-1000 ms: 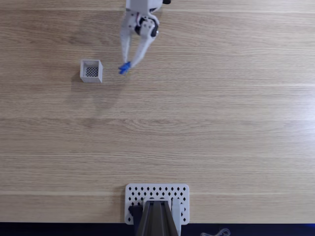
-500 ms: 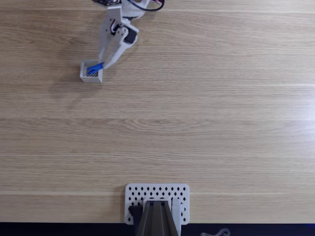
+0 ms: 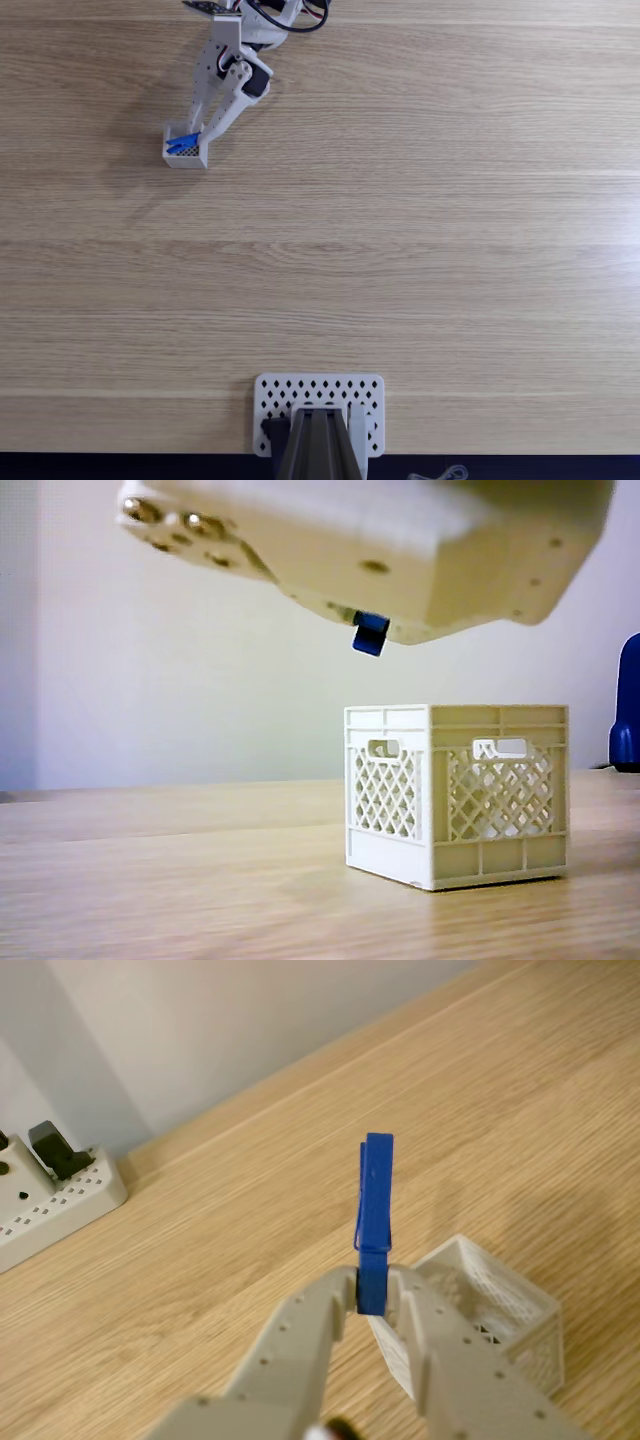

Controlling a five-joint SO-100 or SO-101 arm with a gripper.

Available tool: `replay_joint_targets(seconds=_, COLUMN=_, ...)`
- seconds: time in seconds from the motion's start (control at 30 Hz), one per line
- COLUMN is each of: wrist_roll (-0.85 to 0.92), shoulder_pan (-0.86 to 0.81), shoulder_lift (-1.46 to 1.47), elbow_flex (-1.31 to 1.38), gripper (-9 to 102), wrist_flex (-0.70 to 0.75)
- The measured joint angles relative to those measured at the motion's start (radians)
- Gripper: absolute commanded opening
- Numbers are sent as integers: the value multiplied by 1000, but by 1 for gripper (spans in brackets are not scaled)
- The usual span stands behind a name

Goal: Grasp a peg and put it in the crate.

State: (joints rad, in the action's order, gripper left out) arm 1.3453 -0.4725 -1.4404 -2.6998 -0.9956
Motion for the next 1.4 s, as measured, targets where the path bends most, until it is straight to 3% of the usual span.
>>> replay_joint_targets(seconds=0.4, wrist_roll=0, shoulder_pan=-67, shoulder_lift=0, elbow_flex=0, gripper=2, wrist_flex=0)
replay_joint_targets(seconds=0.6, wrist_roll=0, shoulder_pan=-67, shoulder_lift=0, elbow_flex=0, gripper=24, wrist_flex=0)
replay_joint_targets(seconds=0.7, wrist_roll=0, shoulder_pan=-67, shoulder_lift=0, elbow_flex=0, gripper=29, wrist_flex=0)
replay_joint_targets(seconds=0.83, wrist_roll=0, shoulder_pan=-67, shoulder_lift=0, elbow_flex=0, gripper=23, wrist_flex=0)
replay_joint_targets(seconds=1.0, wrist_roll=0, shoulder_pan=-67, shoulder_lift=0, elbow_flex=0, gripper=-4, wrist_flex=0)
replay_joint_targets(seconds=1.1, wrist_roll=0, shoulder_pan=-66, shoulder_lift=0, elbow_flex=0, gripper=2, wrist_flex=0)
replay_joint_targets(seconds=1.4, wrist_roll=-11, shoulder_pan=130, shoulder_lift=-238, elbow_flex=0, gripper=-1, wrist_flex=91)
